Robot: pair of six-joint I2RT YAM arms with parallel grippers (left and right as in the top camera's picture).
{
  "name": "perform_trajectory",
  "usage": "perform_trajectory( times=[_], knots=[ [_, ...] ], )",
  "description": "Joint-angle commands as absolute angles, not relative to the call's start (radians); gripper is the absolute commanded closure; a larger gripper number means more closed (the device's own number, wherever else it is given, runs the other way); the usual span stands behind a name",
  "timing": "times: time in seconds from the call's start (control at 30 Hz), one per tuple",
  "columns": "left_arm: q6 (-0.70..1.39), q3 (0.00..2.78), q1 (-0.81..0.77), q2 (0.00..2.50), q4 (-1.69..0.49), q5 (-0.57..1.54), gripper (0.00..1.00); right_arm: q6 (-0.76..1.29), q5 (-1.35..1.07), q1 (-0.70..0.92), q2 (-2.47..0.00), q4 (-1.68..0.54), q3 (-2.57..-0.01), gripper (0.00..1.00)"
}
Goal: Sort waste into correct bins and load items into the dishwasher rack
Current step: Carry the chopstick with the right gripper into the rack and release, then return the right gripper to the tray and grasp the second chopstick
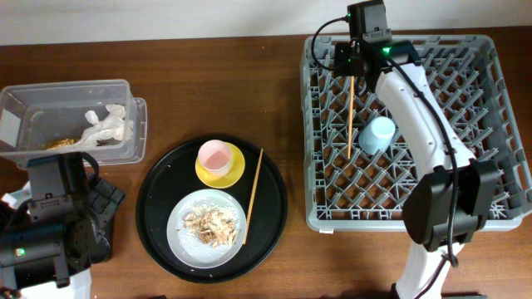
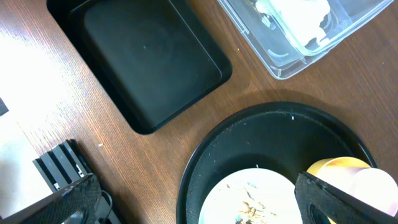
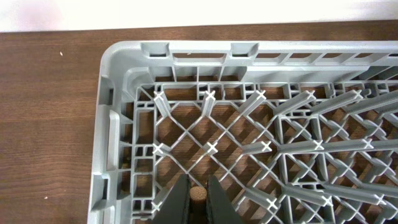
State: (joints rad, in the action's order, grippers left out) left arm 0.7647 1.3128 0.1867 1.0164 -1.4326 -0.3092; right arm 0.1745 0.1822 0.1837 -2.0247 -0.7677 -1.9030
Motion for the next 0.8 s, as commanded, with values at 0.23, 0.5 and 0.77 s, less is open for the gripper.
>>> perform_trajectory(
  times=[0.23,0.5,0.77],
  knots=[
    [0.773,1.317,0.191,1.013,-1.434,-0.309,0.01,0.177,-0.003,0.183,-2.003,-0.909,-1.919,0.23],
    [0.773,1.317,0.191,1.013,-1.434,-0.309,0.01,0.253,-0.564,0.253,-1.91,-1.311,-1.916,0.02],
    [0.773,1.317,0.191,1.013,-1.434,-0.309,0.01,0.279,-0.293,0.405,-1.829,-1.555,-1.916,0.02]
  ],
)
